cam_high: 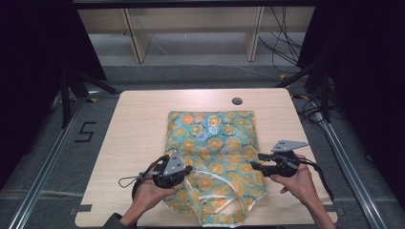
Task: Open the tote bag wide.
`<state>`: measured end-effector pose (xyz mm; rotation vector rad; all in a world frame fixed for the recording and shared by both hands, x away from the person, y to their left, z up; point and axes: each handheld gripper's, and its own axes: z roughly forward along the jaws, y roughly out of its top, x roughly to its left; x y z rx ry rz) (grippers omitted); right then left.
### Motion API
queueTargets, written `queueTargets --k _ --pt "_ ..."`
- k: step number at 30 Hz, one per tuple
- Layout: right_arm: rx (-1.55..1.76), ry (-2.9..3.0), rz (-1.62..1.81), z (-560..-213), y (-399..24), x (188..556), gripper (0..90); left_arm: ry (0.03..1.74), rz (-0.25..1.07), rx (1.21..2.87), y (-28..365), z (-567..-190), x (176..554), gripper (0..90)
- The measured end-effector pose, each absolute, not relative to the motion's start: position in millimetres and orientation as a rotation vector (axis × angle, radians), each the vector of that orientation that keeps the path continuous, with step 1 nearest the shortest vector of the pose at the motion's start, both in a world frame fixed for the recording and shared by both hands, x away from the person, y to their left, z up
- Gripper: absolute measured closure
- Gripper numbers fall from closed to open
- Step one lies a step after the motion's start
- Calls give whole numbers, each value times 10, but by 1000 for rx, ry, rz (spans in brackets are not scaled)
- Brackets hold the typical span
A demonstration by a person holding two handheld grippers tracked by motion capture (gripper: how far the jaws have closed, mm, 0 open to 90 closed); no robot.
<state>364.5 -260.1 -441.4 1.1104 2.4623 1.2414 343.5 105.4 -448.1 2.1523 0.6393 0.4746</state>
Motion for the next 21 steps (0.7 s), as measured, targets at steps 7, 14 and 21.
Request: queueTargets --k 7,14,21 --pt "954 2535 1301 -4300 -2355 3513 466 638 497 2119 1035 -4278 3587 895" --pt "844 2644 1238 -4419 -2051 3456 426 654 484 2066 1028 -4181 3662 895" --pt "689 2632 1176 -4493 -1981 3617 900 627 440 2094 1042 -4132 3687 856"
